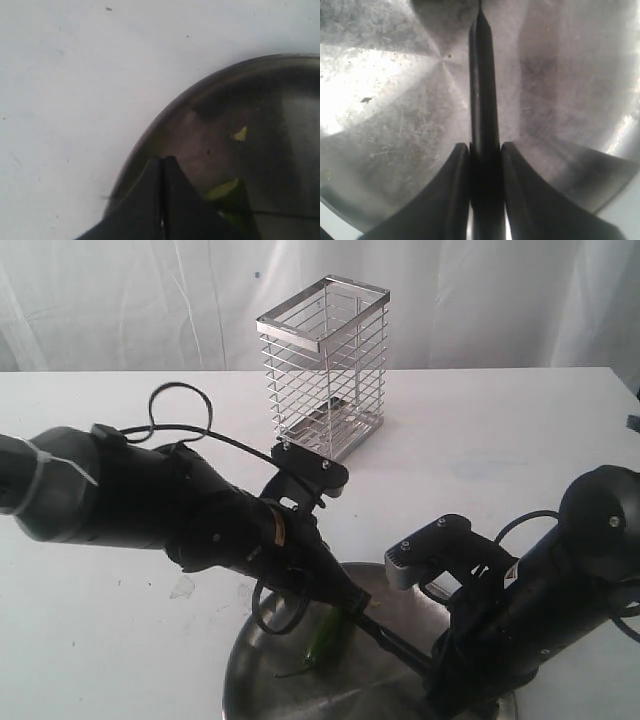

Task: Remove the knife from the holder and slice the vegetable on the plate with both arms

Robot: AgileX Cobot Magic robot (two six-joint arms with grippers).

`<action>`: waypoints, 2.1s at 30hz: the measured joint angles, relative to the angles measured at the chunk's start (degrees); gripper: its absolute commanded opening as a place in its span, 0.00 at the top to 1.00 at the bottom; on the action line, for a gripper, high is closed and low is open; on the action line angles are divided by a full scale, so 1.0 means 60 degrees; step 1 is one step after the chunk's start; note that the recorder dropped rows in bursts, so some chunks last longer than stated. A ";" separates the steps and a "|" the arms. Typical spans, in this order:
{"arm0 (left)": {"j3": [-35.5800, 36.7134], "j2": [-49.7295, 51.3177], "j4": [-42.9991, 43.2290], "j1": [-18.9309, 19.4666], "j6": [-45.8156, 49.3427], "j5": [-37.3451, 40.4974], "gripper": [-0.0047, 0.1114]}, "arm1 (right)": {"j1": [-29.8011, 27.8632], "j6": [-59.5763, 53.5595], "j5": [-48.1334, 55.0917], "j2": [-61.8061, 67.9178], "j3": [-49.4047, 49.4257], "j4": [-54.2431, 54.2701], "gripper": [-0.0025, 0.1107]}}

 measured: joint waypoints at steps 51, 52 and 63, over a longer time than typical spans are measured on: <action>-0.0116 -0.4110 -1.6483 0.1178 1.5521 1.0604 0.96 | 0.0006 0.0252 0.0311 0.0000 -0.0095 -0.0391 0.98; -0.0193 -0.4267 -1.6679 0.1308 1.5726 1.0567 0.96 | 0.0006 0.0252 0.0311 0.0000 -0.0095 -0.0391 0.98; 0.1281 -0.4423 -1.3880 0.1842 1.4306 0.4302 0.94 | 0.0006 0.0252 0.0271 0.0000 -0.0118 -0.0391 0.98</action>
